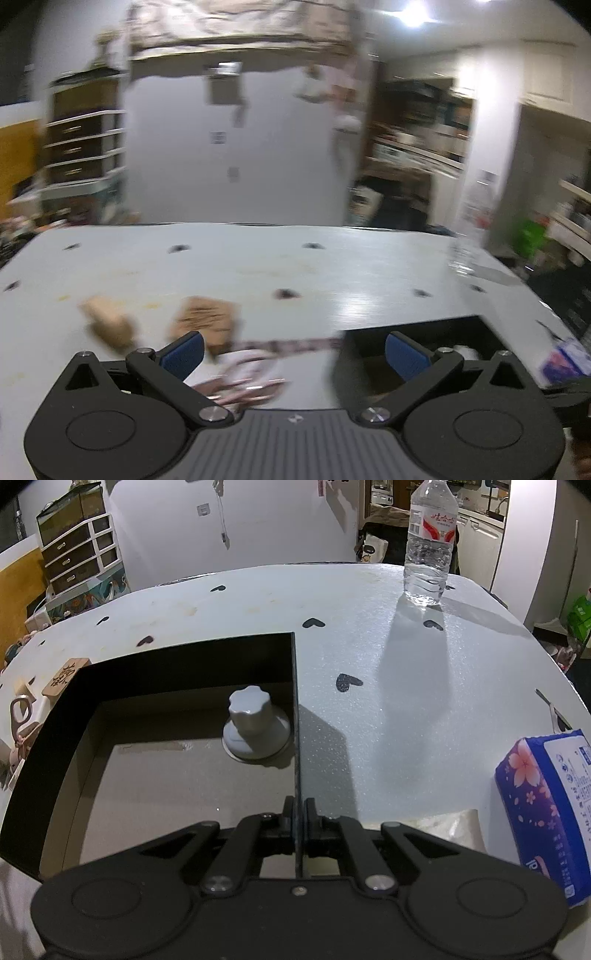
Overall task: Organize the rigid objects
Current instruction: 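Return the left tool to the table and grasp the grey plastic clamp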
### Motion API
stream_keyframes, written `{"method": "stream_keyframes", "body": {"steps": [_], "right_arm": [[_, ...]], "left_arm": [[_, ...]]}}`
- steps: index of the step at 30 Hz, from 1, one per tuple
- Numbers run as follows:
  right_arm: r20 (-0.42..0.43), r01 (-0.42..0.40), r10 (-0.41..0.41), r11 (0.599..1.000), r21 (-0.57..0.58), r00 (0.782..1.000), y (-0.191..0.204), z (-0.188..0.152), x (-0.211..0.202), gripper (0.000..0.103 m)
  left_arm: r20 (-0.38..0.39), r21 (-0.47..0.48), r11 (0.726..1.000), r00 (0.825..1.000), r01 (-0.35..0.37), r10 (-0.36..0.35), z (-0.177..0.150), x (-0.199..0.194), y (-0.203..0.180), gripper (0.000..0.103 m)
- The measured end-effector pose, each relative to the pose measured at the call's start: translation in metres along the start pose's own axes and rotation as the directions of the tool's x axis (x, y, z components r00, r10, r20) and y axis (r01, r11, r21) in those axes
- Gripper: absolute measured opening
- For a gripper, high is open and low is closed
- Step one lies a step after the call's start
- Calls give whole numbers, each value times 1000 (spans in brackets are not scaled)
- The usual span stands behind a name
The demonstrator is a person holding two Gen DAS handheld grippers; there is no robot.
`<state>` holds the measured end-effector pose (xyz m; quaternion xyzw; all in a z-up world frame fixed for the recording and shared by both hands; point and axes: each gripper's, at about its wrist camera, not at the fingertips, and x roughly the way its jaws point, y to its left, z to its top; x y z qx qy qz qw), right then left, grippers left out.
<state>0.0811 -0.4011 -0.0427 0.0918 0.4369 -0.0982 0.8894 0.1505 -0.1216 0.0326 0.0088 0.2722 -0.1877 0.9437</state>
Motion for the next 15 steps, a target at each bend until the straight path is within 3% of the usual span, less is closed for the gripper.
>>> {"method": "stream_keyframes", "body": {"steps": [8, 13, 15], "right_arm": [[4, 6, -6, 1000, 4, 1000, 0, -1, 0, 5], [4, 9, -9, 1000, 6, 1000, 1, -1, 0, 5], [4, 9, -9, 1000, 7, 1000, 1, -1, 0, 5]], "left_arm": [[29, -117, 974, 980, -193, 198, -18, -12, 68, 103], [28, -100, 965, 969, -242, 246, -33, -1, 85, 101], [10, -87, 964, 967, -252, 254, -39, 7, 88, 94]]}}
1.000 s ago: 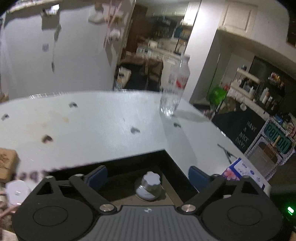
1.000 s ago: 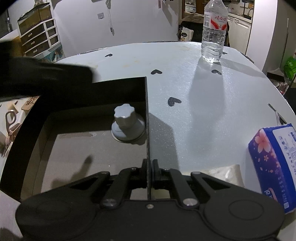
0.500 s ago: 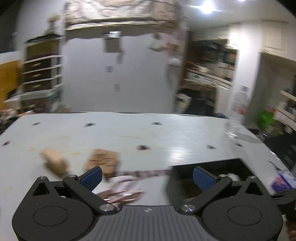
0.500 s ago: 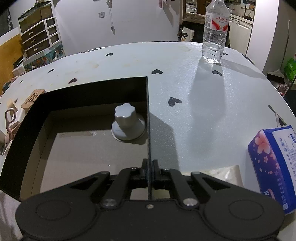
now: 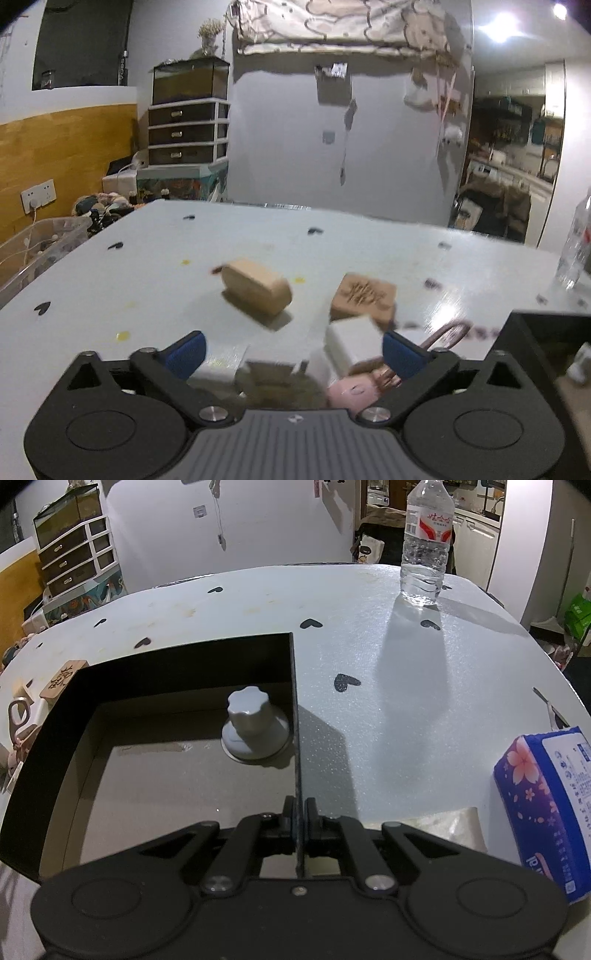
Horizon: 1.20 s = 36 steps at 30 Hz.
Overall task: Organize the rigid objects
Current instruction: 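Return the left tool to the table and grasp the grey plastic clamp, then carry the grey clamp into the black box and open the left tool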
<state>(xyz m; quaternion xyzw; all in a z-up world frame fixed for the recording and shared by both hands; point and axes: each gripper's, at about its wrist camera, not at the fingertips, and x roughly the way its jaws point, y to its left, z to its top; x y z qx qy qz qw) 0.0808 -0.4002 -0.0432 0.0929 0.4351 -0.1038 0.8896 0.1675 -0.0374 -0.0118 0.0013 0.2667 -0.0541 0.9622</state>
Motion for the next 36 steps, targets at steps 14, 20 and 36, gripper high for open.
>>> {"method": "stream_keyframes", "body": {"steps": [14, 20, 36], "right_arm": [[0, 3, -3, 1000, 0, 1000, 0, 0, 0, 6], [-1, 2, -2, 1000, 1, 1000, -1, 1, 0, 6], [5, -13, 13, 1000, 8, 1000, -4, 0, -1, 5]], "left_arm": [[-42, -18, 1000, 999, -12, 11, -15, 18, 8, 66], [15, -49, 998, 1000, 28, -27, -1, -2, 7, 66], [-85, -13, 768, 764, 640, -639, 56, -39, -115, 66]]}}
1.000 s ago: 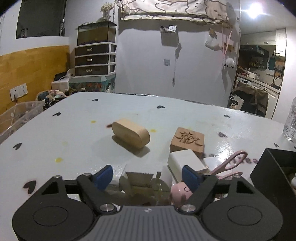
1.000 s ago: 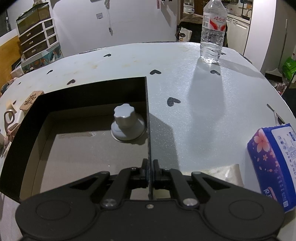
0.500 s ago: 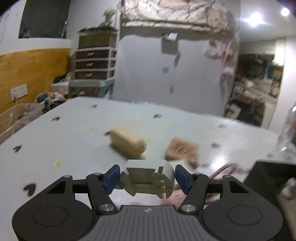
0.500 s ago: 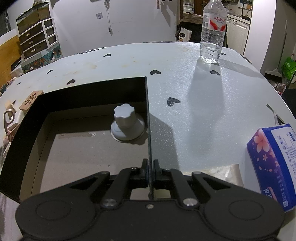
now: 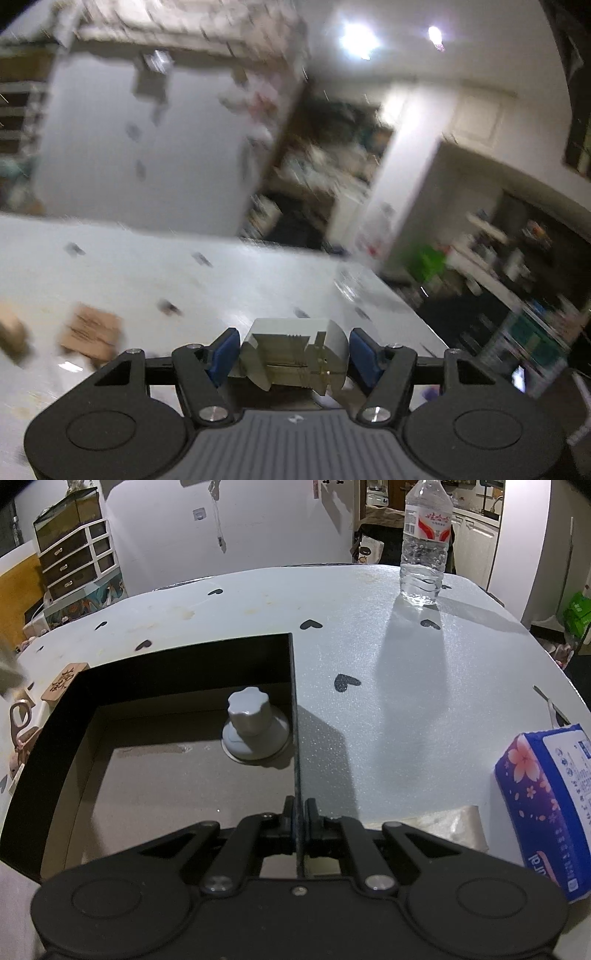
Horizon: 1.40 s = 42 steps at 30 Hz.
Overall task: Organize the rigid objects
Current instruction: 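Carry the grey clamp into the black box and open the left tool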
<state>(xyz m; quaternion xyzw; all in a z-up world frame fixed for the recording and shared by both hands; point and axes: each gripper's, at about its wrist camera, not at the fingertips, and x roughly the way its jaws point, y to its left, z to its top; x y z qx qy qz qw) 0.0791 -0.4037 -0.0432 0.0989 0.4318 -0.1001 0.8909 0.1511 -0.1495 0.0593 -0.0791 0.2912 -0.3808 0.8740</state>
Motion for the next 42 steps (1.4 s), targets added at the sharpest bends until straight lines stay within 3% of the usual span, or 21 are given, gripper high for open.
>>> {"method": "stream_keyframes", "body": {"steps": [3, 6, 8, 13, 15, 22, 27, 33, 39, 42], "right_arm": [[1, -6, 6, 1000, 5, 1000, -1, 0, 0, 5], [2, 0, 0, 1000, -11, 1000, 1, 0, 0, 5], [2, 0, 0, 1000, -11, 1000, 1, 0, 0, 5], [1, -2, 2, 1000, -17, 1000, 2, -1, 0, 5], [1, -2, 2, 1000, -17, 1000, 2, -1, 0, 5], [3, -7, 7, 1000, -13, 1000, 1, 0, 0, 5], [5, 0, 0, 1000, -17, 1000, 3, -1, -1, 5], [6, 2, -2, 1000, -14, 1000, 3, -2, -1, 5], [8, 4, -4, 1000, -12, 1000, 4, -2, -1, 5], [8, 2, -2, 1000, -8, 1000, 3, -2, -1, 5]], "left_arm": [[-152, -25, 1000, 988, 13, -16, -1, 35, -12, 66], [-302, -73, 997, 953, -30, 6, -4, 71, -15, 66], [-356, -63, 997, 934, -54, 28, -8, 91, -17, 66], [-427, 36, 992, 896, -122, 125, -12, 132, -24, 66], [-425, 89, 986, 890, -138, 163, -9, 141, -26, 66], [-433, 106, 974, 873, -198, 225, -4, 166, -27, 66], [-470, 53, 969, 850, -242, 237, -10, 183, -14, 67], [-469, 49, 979, 861, -198, 198, -8, 180, -17, 78], [-439, 59, 989, 887, -133, 145, -6, 159, -28, 94], [-418, 82, 990, 898, -116, 140, -5, 145, -35, 95]]}}
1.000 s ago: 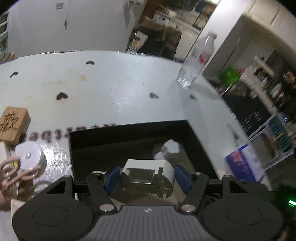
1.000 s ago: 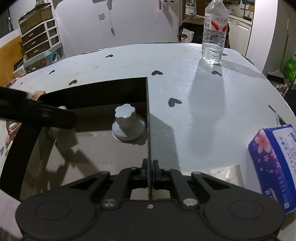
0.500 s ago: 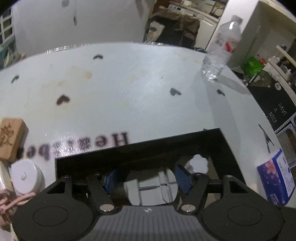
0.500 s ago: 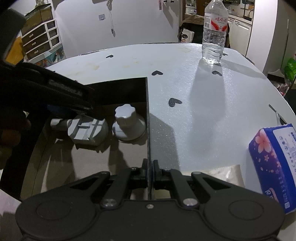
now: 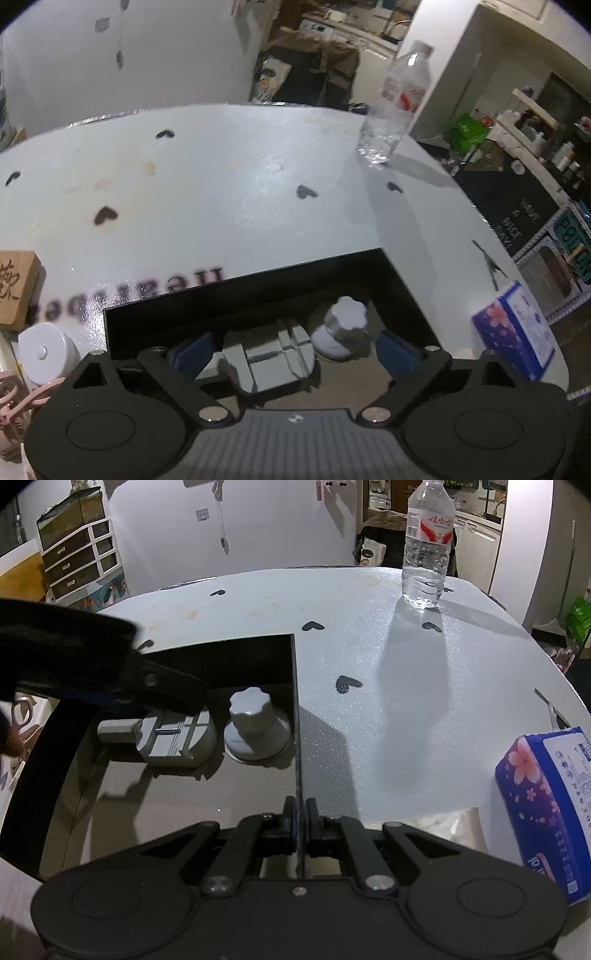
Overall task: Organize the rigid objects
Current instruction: 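Carry the grey clamp into the black box and open the left tool, then move the left tool to the pink eyelash curler and grasp its body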
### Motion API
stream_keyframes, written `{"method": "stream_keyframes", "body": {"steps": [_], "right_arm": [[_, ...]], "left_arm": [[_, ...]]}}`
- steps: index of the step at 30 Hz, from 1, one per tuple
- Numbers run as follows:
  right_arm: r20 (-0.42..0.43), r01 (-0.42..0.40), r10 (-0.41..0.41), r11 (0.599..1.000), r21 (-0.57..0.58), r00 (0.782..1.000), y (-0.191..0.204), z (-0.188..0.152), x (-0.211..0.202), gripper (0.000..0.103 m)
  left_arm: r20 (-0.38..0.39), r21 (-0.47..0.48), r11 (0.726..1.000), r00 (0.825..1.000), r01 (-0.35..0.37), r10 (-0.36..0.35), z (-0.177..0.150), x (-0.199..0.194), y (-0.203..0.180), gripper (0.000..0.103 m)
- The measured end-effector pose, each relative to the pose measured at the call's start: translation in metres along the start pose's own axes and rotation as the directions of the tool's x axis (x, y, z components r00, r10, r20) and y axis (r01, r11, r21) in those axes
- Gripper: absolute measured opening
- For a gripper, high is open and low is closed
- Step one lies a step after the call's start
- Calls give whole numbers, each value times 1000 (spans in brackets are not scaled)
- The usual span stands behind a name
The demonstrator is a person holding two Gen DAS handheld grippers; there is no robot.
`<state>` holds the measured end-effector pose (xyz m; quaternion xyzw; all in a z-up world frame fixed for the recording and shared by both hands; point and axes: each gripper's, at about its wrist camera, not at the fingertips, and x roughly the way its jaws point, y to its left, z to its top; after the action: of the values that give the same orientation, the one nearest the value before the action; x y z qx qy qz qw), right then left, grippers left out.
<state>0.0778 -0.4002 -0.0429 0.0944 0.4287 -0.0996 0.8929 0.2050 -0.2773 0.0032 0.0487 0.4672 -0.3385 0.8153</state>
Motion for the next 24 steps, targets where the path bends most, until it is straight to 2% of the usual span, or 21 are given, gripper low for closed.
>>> {"method": "stream_keyframes", "body": {"steps": [4, 17, 21, 24], "right_arm": [[0, -7, 7, 1000, 9, 1000, -2, 0, 0, 6], [2, -11, 11, 1000, 16, 1000, -4, 0, 2, 6], [2, -15, 15, 1000, 17, 1000, -5, -1, 2, 6], [2, -14, 14, 1000, 17, 1000, -5, -1, 1, 6]], "left_arm": [[12, 27, 999, 1000, 18, -19, -7, -15, -4, 98], [117, 121, 993, 993, -9, -5, -32, -61, -9, 103], [163, 132, 991, 986, -4, -18, -44, -75, -2, 103], [208, 146, 989, 978, -37, 5, -55, -86, 5, 103]]}}
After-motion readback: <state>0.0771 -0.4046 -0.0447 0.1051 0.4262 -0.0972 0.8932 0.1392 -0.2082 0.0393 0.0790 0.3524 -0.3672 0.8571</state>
